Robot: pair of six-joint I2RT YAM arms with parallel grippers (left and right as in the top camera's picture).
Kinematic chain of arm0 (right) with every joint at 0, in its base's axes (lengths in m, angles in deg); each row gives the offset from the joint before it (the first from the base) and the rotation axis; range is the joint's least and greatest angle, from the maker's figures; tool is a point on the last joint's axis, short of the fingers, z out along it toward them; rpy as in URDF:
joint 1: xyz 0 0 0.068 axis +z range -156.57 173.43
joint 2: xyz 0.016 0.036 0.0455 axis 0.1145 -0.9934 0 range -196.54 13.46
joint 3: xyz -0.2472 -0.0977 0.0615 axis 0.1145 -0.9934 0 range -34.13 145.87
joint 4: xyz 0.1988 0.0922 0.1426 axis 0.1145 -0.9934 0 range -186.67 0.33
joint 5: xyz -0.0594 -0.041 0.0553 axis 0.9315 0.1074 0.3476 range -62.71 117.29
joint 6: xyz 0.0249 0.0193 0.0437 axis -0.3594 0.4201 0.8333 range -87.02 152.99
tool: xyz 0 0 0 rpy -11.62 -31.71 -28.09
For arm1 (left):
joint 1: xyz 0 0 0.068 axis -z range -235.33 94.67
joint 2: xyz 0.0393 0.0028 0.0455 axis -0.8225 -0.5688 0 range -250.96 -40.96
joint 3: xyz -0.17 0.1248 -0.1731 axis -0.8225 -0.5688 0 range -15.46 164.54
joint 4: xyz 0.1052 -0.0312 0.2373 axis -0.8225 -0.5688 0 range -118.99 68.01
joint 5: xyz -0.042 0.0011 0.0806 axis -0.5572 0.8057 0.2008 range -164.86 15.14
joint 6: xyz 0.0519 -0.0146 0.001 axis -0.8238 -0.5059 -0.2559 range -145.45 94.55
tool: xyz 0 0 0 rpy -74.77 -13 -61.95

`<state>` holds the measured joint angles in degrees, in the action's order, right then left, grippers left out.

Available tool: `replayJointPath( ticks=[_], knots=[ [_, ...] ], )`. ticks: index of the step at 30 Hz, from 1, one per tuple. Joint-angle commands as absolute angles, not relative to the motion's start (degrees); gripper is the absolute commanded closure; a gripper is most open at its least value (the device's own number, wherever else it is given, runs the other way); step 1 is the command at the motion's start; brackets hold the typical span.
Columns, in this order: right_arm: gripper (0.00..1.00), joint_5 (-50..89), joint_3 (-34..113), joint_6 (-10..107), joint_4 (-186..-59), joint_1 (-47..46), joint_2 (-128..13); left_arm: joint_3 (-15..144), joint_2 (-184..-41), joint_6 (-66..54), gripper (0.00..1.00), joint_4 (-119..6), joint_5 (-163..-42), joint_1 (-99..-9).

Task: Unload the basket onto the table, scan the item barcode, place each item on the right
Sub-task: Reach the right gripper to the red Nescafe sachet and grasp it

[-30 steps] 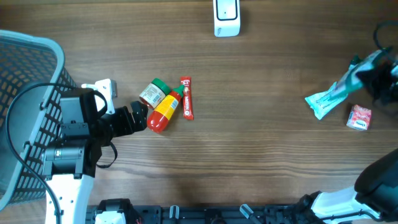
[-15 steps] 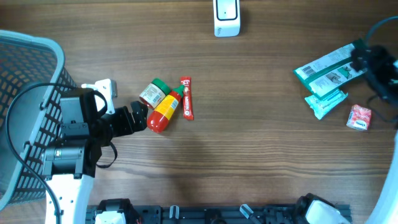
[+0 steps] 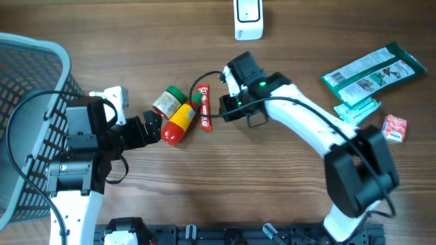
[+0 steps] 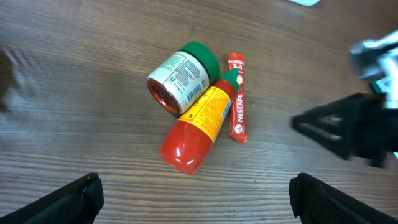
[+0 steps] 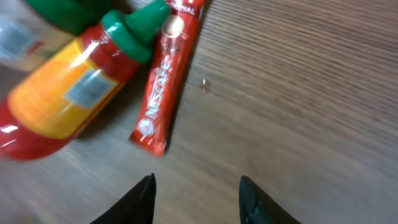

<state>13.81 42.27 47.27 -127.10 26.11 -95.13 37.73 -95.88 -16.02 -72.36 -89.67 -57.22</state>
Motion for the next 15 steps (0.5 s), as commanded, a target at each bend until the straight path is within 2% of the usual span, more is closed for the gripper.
replayJointPath(
  ticks=[1, 8, 15],
  knots=[
    [0.59, 17.0, 42.6, 48.2, -125.2, 26.8, -98.2, 37.8, -95.9, -17.2, 0.0, -72.2, -89.3, -57.2],
    [0.53, 16.2, 42.6, 48.1, -118.3, 27.1, -98.3, 37.8, -95.9, -17.2, 0.0, -72.2, -89.3, -57.2],
    [0.51, 15.7, 42.6, 49.9, -112.9, 30.1, -99.4, 37.8, -95.9, -17.2, 0.0, -72.2, -89.3, -57.2]
  ],
)
